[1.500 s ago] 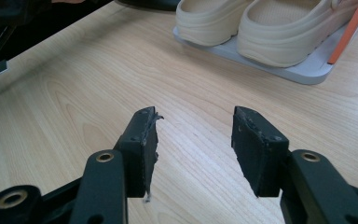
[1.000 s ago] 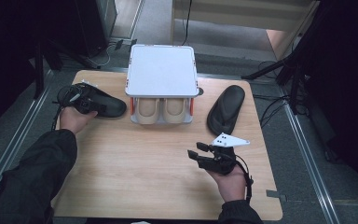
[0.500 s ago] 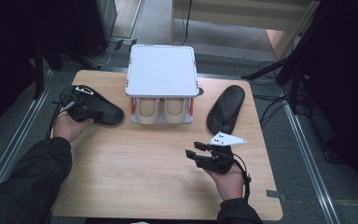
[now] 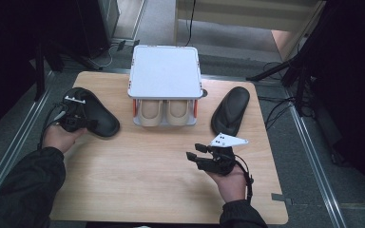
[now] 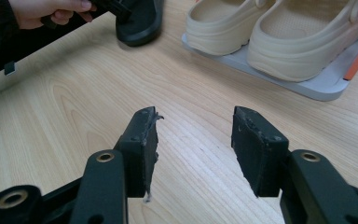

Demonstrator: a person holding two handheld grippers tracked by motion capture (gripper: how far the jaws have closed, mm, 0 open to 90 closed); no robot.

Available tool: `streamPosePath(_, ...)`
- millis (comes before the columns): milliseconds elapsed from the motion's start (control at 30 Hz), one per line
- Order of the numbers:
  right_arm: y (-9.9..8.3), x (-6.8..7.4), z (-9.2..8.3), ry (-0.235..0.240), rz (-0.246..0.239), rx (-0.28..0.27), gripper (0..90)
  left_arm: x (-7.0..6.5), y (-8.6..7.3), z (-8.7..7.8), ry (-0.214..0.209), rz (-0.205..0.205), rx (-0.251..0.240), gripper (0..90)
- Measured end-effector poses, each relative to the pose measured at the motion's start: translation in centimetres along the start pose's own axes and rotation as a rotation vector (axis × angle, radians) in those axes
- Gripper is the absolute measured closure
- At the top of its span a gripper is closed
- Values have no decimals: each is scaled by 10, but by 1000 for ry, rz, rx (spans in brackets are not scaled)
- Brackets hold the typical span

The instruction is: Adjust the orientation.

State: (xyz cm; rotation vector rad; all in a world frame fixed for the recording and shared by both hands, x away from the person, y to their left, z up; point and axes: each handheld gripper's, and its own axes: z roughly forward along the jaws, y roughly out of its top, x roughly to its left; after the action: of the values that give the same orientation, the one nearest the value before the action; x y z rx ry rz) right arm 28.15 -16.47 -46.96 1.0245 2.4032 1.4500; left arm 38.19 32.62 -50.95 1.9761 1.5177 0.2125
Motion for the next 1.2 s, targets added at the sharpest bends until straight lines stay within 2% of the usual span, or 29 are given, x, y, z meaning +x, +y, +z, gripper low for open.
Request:
streamPosePath(367, 2, 3, 6, 10, -12, 9, 512, 1, -5, -10, 7, -20, -24, 900)
streamPosePath(500, 2, 2, 6, 11, -10, 8, 512, 2, -1, -19, -1, -42, -56, 789)
streamPosePath(633, 2, 2, 6, 10, -13, 10, 512, 2, 7, -30, 29, -52, -87, 624)
streamPosePath(767, 2, 2, 5, 7, -12, 9, 512, 10, 14, -38, 57, -74, -109, 523)
streamPosePath(967, 2, 2, 6, 5, -12, 13, 512, 28, 19, -39, 87, -133, -132, 477)
streamPosePath(1200, 1, 1, 5, 5, -5, 10, 512, 38, 24, -27, 125, -156, -115, 463)
